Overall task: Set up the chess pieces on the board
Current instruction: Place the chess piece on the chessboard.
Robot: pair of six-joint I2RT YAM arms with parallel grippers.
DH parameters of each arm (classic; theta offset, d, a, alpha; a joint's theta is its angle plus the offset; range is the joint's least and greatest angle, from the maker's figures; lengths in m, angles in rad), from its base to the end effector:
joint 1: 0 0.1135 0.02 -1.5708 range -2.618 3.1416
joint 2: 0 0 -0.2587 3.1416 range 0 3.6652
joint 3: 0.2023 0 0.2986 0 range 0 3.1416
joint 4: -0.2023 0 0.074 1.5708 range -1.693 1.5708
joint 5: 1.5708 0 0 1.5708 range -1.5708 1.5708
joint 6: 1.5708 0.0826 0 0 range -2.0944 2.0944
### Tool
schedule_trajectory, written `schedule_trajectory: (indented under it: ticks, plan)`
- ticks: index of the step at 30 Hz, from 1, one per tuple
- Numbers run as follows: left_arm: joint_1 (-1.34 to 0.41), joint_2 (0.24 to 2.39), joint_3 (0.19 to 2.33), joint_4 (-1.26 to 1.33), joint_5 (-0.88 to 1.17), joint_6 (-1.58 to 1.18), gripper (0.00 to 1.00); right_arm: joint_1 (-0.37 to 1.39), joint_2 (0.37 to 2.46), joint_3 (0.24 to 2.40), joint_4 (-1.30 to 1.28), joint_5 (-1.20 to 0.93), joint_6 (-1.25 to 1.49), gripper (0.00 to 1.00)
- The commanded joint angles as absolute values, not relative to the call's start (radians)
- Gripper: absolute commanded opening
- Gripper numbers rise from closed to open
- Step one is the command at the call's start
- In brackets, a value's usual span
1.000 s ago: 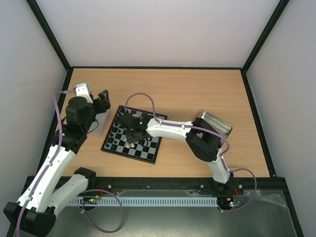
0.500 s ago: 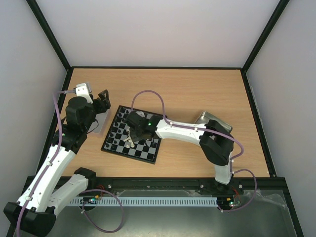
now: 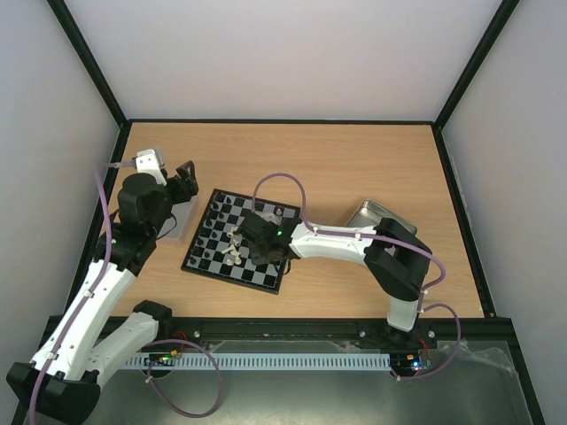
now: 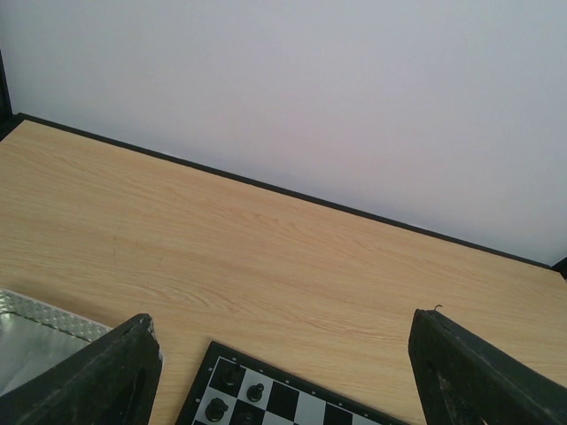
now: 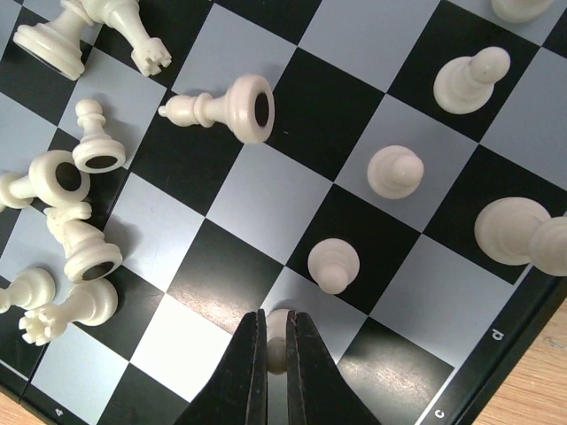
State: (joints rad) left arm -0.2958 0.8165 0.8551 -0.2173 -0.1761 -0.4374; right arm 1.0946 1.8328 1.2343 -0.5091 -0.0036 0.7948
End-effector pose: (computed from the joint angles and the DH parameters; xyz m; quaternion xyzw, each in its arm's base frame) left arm 0.2775 -0.0694 0.3457 -0.1103 0.7585 -0.1659 0.6205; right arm 0.1980 0.3845 0.1080 -0.1458 0.9623 0.1870 0.1331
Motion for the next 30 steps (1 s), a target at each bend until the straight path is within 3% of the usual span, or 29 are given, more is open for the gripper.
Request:
schedule_trajectory:
  ticks: [1, 18, 22, 30]
  plan:
    - [-0.289, 0.807, 0.848, -0.214, -0.179, -0.440, 0.78, 1.103, 1.809, 1.222, -0.497, 0.036, 0.814, 0.03]
    - [-0.288, 0.808, 0.847, -0.215, -0.178, -0.442, 0.78, 1.103, 1.799, 1.192, -0.521, 0.011, 0.816, 0.05]
    - [-0.288, 0.807, 0.847, -0.215, -0.178, -0.442, 0.78, 1.104, 1.799, 1.197, -0.524, 0.012, 0.816, 0.10]
    - [-0.287, 0.806, 0.847, -0.215, -0.179, -0.441, 0.78, 1.104, 1.768, 1.271, -0.558, 0.040, 0.814, 0.31]
